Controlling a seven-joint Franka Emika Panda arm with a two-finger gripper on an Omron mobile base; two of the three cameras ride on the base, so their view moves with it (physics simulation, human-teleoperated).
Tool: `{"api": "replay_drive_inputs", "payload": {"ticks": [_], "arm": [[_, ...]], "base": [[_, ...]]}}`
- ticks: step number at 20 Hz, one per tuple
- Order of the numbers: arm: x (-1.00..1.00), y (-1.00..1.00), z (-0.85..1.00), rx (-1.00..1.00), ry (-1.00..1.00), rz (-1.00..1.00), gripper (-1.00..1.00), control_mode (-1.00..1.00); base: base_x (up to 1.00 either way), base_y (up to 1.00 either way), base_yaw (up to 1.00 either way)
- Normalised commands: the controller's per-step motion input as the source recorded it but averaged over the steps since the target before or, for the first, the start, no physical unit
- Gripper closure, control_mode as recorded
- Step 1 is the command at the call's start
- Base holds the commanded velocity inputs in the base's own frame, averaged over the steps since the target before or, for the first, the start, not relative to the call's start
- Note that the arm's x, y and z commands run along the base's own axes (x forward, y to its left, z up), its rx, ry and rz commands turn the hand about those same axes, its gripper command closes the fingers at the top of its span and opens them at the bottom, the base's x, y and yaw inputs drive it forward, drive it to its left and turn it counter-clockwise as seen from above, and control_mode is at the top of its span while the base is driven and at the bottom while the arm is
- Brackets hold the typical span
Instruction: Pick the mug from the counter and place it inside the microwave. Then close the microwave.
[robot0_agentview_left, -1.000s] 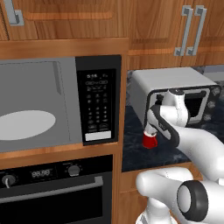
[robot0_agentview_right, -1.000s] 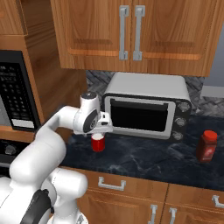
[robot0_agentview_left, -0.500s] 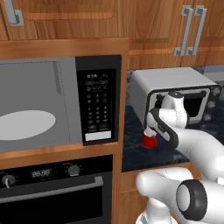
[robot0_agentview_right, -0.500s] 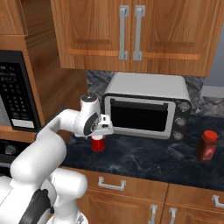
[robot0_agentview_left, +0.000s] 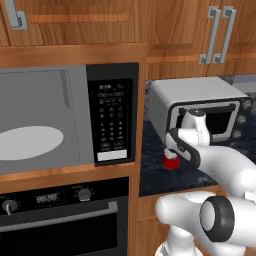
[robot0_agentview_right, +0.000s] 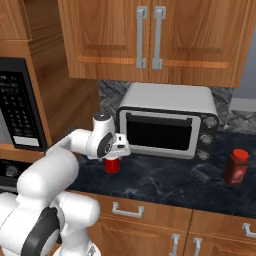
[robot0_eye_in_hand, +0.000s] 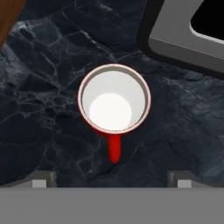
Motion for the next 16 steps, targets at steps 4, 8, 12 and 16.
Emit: {"api": "replay_drive_inputs", "payload": {"ticks": [4, 8, 12, 16], "arm": [[0.21, 0.00, -0.26, 0.00, 0.00, 0.01, -1.00, -1.00], [0.05, 0.00, -0.19, 0.00, 0.01, 0.02, -1.00, -1.00], [0.00, 0.00, -0.22, 0.00, 0.01, 0.04, -1.00, -1.00], [0.00, 0.00, -0.24, 0.00, 0.01, 0.04, -1.00, -1.00]], "base": [[0.00, 0.00, 0.00], [0.00, 0.00, 0.00], [0.00, 0.00, 0.00], [0.00, 0.00, 0.00]]}}
